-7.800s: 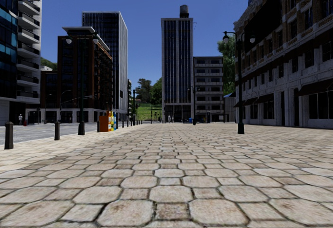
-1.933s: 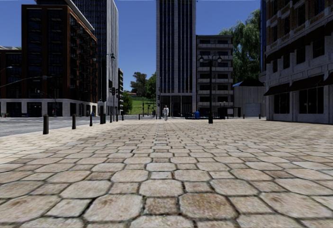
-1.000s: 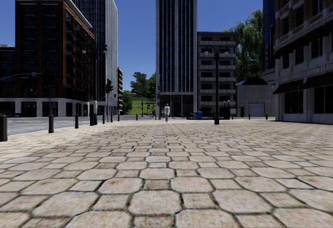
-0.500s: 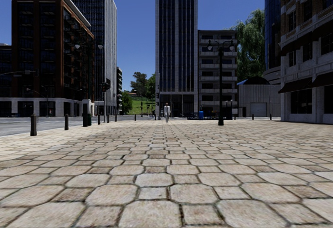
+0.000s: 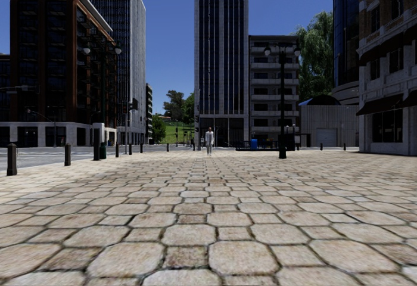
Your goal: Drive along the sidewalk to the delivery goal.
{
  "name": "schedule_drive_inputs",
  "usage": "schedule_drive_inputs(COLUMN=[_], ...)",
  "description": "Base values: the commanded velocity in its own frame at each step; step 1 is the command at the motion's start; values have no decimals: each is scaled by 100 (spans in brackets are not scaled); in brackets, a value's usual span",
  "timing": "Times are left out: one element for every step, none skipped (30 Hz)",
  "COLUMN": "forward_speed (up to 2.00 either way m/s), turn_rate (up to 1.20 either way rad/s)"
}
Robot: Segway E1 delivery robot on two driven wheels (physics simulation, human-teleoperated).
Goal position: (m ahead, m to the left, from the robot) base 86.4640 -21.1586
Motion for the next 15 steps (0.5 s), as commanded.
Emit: schedule_drive_inputs(forward_speed=[200,200,200,200,200,200,200,200,200,200,200,200,200,200,200], turn_rate=[0,0,0,0,0,0,0,0,0,0,0,0,0,0,0])
